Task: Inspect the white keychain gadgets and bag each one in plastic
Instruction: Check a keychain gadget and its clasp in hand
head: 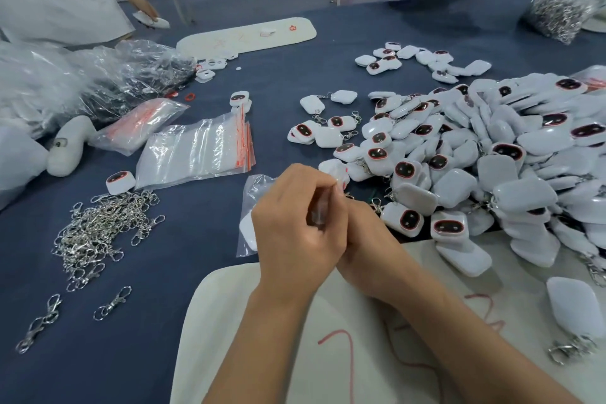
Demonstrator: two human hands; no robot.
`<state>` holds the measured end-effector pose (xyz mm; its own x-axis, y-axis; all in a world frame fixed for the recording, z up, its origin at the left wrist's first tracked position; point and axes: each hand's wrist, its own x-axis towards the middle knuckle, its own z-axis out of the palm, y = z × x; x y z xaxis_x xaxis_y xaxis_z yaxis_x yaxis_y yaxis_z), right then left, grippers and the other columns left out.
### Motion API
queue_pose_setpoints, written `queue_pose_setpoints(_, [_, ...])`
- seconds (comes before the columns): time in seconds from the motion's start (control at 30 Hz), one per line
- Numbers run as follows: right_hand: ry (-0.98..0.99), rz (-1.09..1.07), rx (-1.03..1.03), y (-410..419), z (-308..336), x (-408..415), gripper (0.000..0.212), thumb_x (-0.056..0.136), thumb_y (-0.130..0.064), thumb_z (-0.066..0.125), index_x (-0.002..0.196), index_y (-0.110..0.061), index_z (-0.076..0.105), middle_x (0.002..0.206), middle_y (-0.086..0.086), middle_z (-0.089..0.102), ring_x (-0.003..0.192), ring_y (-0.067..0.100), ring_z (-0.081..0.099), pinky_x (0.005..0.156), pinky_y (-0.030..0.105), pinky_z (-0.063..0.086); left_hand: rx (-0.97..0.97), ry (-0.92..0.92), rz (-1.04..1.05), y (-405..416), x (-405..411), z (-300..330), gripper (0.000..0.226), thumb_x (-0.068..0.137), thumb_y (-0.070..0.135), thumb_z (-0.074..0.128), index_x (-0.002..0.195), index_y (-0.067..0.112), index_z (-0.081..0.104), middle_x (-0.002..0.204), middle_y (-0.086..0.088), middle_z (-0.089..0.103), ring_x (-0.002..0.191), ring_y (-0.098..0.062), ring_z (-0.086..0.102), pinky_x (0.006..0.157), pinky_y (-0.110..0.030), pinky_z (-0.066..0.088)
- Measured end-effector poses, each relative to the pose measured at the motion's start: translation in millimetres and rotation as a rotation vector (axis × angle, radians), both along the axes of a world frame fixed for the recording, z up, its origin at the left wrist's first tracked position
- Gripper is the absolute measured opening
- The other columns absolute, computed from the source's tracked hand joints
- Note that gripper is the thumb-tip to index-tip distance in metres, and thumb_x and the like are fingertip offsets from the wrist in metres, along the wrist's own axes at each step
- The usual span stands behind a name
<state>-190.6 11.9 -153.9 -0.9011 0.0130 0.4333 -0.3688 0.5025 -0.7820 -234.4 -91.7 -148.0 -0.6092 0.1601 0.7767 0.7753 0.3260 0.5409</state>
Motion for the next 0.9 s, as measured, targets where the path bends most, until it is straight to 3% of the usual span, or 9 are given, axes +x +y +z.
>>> queue_pose_setpoints(0.13, [0.077,-0.2,0.088,1.3,-10.1,-2.4,0.033,0.081,0.011,0.065,0.091,-0.021,0.07,0.083,-0.028,0.055,0.077,-0.01,0.053,0.07,0.011,0.036,0.073,-0.08,0.054,-4.3,-5.5,-0.7,0.012,0.091,0.008,0.067,0.079,0.009,0.066,0.07,0.005,0.061,0.065,-0.012,0.055,0.062,-0.028,0.046])
queue_pose_setpoints(0.23, [0.036,-0.222,0.177,0.2,-8.5,-0.8,0.032,0.082,-0.001,0.061,0.091,-0.031,0.065,0.076,-0.02,0.057,0.07,0.001,0.052,0.065,0.011,0.031,0.095,-0.094,0.031,-4.2,-3.8,0.7,0.013,0.09,0.007,0.067,0.077,0.009,0.065,0.068,0.003,0.06,0.064,-0.014,0.056,0.06,-0.03,0.046])
queue_pose_setpoints(0.37, [-0.034,-0.075,0.248,-3.1,-5.3,-0.3,0.038,0.078,-0.005,0.053,0.1,-0.037,0.054,0.084,-0.019,0.065,0.077,0.015,0.061,0.061,0.028,0.042,0.089,-0.083,-0.001,-1.6,2.4,3.1,0.015,0.091,0.014,0.063,0.076,0.011,0.065,0.067,0.006,0.059,0.065,-0.009,0.054,0.06,-0.018,0.042])
queue_pose_setpoints(0.47, [0.025,-0.11,0.159,0.1,-5.1,-0.6,0.043,0.074,0.007,0.056,0.093,-0.031,0.064,0.083,-0.024,0.062,0.077,0.01,0.062,0.064,0.025,0.046,0.116,-0.095,0.013,-4.1,-0.8,2.8,0.015,0.091,0.011,0.065,0.076,0.011,0.066,0.067,0.005,0.059,0.063,-0.013,0.056,0.058,-0.025,0.044])
queue_pose_setpoints(0.57, [0.036,-0.174,0.194,1.0,-7.7,-1.6,0.032,0.077,0.004,0.057,0.089,-0.023,0.068,0.083,-0.01,0.069,0.076,0.018,0.063,0.064,0.039,0.052,0.113,-0.092,0.025,-4.3,-1.6,2.4,0.014,0.09,0.008,0.067,0.076,0.01,0.066,0.067,0.005,0.059,0.062,-0.013,0.056,0.058,-0.029,0.045])
queue_pose_setpoints(0.63, [-0.012,-0.13,0.273,-2.1,-9.9,-2.0,0.037,0.08,0.002,0.057,0.098,-0.028,0.066,0.092,-0.01,0.072,0.084,0.021,0.064,0.065,0.042,0.053,0.098,-0.094,0.016,-3.0,-0.2,1.8,0.014,0.089,0.008,0.067,0.076,0.01,0.065,0.067,0.004,0.059,0.062,-0.013,0.056,0.057,-0.03,0.045])
queue_pose_setpoints(0.7, [-0.03,-0.102,0.303,-4.0,-10.4,-1.8,0.047,0.08,0.003,0.056,0.108,-0.035,0.063,0.104,-0.012,0.071,0.093,0.022,0.064,0.07,0.04,0.054,0.099,-0.098,0.014,-2.4,-0.2,0.9,0.014,0.089,0.01,0.067,0.076,0.011,0.065,0.067,0.005,0.059,0.062,-0.014,0.056,0.058,-0.03,0.045])
queue_pose_setpoints(0.77, [0.016,-0.109,0.255,-3.0,-9.6,-2.4,0.051,0.077,0.005,0.054,0.108,-0.036,0.059,0.109,-0.013,0.067,0.09,0.018,0.063,0.069,0.032,0.05,0.108,-0.113,0.018,-2.3,-2.0,0.3,0.014,0.09,0.013,0.065,0.076,0.013,0.064,0.067,0.007,0.059,0.063,-0.014,0.056,0.059,-0.03,0.046])
queue_pose_setpoints(0.9, [0.07,-0.146,0.132,-1.2,-7.7,-3.0,0.053,0.075,0.015,0.054,0.1,-0.03,0.066,0.098,-0.012,0.07,0.088,0.012,0.064,0.076,0.021,0.049,0.057,-0.204,0.014,-1.0,-6.5,-1.5,0.011,0.091,0.017,0.064,0.08,0.018,0.064,0.071,0.01,0.061,0.068,-0.015,0.06,0.063,-0.026,0.048])
